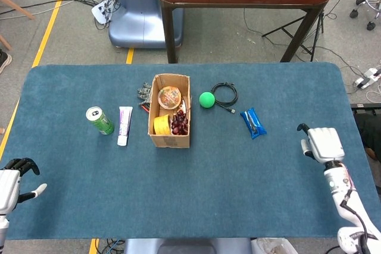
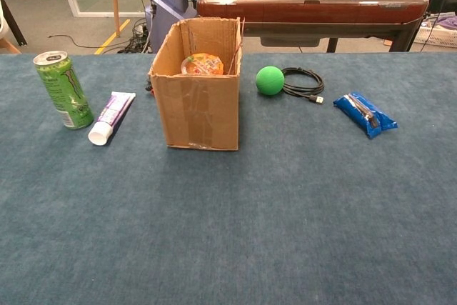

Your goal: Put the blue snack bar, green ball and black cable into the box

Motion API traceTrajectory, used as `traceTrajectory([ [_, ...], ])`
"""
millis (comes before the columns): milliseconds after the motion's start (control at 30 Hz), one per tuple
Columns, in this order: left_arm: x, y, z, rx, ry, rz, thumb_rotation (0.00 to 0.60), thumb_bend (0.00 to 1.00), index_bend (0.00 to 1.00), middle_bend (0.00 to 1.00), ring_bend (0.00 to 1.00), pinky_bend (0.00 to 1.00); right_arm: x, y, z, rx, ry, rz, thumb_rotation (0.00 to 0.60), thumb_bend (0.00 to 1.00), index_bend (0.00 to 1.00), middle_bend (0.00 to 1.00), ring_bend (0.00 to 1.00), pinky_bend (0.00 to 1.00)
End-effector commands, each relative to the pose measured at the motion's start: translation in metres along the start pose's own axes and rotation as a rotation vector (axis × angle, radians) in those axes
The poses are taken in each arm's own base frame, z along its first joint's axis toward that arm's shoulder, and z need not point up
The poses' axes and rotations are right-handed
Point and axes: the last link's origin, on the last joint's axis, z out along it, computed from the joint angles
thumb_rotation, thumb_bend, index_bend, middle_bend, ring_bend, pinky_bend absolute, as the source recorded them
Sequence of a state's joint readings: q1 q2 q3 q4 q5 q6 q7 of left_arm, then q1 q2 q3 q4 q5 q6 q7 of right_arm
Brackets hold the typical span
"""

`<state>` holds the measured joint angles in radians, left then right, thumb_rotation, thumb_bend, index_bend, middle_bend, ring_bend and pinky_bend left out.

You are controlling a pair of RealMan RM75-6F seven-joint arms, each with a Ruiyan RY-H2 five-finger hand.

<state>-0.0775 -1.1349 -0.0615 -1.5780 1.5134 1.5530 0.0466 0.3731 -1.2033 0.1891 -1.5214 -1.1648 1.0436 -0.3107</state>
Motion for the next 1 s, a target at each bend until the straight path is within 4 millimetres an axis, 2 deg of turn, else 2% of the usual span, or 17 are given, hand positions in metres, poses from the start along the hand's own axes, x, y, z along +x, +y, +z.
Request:
traceTrajectory([
  [33,0.001,0.0,0.0,0.002,0.001,-0.003,0.6,0.08,0.58,0.46,0.37,0.68,-0.002,-0.004,0.021,-0.016,-0.022,-0.003,0.6,0.65,0.36,1.0,1.0,1.0],
  [467,0.005,-0.003,0.0,0.014,0.014,-0.011,0.6,0.08,0.57,0.46,0.37,0.68,-0.021,-0.016,0.062,-0.053,-0.117,-0.049,0.6,0.66,0.36,1.0,1.0,1.0],
  [733,0.006,-0.004,0.0,0.016,0.012,-0.014,0.6,0.08,0.57,0.46,0.37,0.68,-0.033,-0.027,0.079,-0.052,-0.148,-0.051,0.6,0.66,0.36,1.0,1.0,1.0],
  [1000,0.007,-0.004,-0.001,0.017,0.016,-0.021,0.6,0.08,0.57,0.46,0.37,0.68,-0.046,-0.047,0.091,-0.019,-0.173,-0.054,0.6,0.66,0.36,1.0,1.0,1.0],
])
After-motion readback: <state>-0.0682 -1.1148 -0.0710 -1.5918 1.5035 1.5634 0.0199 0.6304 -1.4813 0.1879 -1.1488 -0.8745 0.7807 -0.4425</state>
